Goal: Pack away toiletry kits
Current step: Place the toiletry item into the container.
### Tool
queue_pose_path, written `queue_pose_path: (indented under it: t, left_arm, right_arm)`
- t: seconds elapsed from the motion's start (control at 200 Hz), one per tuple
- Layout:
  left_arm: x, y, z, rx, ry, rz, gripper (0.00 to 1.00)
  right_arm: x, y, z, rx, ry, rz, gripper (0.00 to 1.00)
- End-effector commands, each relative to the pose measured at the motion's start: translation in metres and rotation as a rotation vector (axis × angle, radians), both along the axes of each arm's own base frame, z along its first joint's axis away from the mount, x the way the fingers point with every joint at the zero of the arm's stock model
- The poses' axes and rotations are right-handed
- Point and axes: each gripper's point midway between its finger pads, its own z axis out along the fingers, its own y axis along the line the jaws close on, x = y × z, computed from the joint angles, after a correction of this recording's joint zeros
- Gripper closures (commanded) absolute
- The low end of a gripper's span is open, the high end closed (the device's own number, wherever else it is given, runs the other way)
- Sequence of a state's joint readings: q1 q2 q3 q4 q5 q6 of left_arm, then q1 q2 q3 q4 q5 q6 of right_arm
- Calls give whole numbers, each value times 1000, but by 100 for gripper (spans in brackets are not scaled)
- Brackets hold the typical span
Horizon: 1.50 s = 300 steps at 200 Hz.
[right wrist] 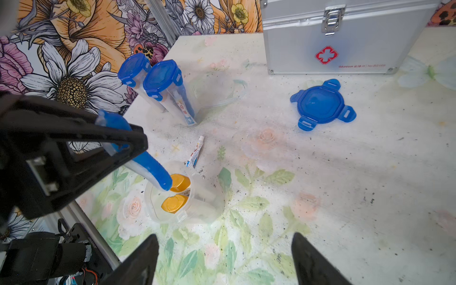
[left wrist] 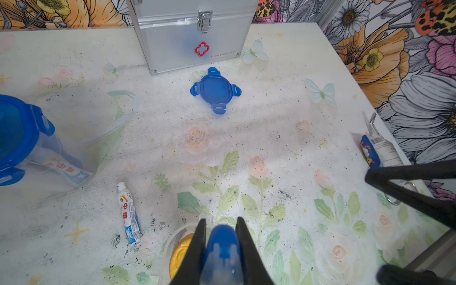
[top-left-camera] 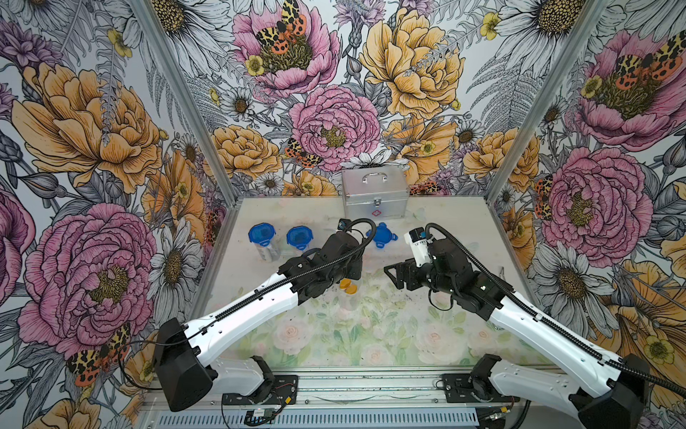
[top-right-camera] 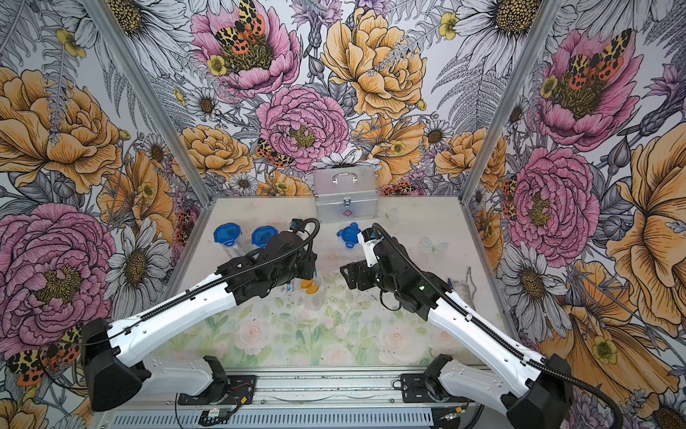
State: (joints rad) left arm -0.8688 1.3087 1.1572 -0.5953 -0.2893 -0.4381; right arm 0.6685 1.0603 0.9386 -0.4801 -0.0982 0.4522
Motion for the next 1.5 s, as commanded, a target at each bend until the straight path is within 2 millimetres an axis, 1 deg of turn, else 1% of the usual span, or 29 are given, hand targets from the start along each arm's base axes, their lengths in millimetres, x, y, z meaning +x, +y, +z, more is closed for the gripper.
queue_pose_path:
  t: [0.0, 0.22, 0.335, 0.52, 0.645, 0.846, 0.926, 0.961, 1.061, 1.156, 1.231, 1.291, 1.396, 1.446, 1.496]
  left_arm:
    - [7, -1, 2, -17, -53, 38, 100]
    - [7, -8, -5, -29, -63, 38, 100]
    - [7, -7, -12, -38, -57, 60, 100]
    - [7, -6, -18, -42, -73, 87, 100]
    - [6, -5, -31, -52, -62, 104, 100]
    - [4, -3, -43, -31, -57, 114, 100]
    - [3, -4, -48, -28, -48, 112, 100]
    - [3, -3, -49, -28, -46, 111, 95]
    - [0, -3, -49, -24, -43, 98, 75]
    - [-2, -2, -50, -21, -30, 88, 65]
    - [-4, -6, -45, -36, -26, 63, 55]
    - [-5, -9, -38, -39, -25, 50, 50]
    - [-9, -7, -20, -46, -10, 37, 46]
    - [-12, -1, -11, -64, 22, 43, 42]
    - [-17, 10, -8, -87, 76, 64, 38]
  right_arm:
    - [3, -4, 6, 19, -13, -26, 16]
    - [6, -6, 12, 26, -24, -35, 16]
    - [7, -7, 15, 28, -25, -34, 16]
    - [6, -8, 25, 30, -31, -25, 16]
    - [6, -9, 23, 9, -23, -12, 16]
    - [5, -13, 21, -4, -16, -14, 16]
    - [6, -13, 23, -2, -20, -17, 16]
    - [7, -14, 23, -4, -22, -18, 15]
    - [9, -15, 25, -9, -32, -24, 15]
    - [10, -18, 25, -18, -41, -37, 15]
    - [11, -20, 26, -19, -47, -43, 16]
    - [11, -21, 27, -20, -52, -45, 15]
    - [13, -23, 28, -24, -56, -56, 15]
    - [13, -24, 28, -24, -54, -60, 16]
    - [14, -23, 27, -23, -48, -62, 15]
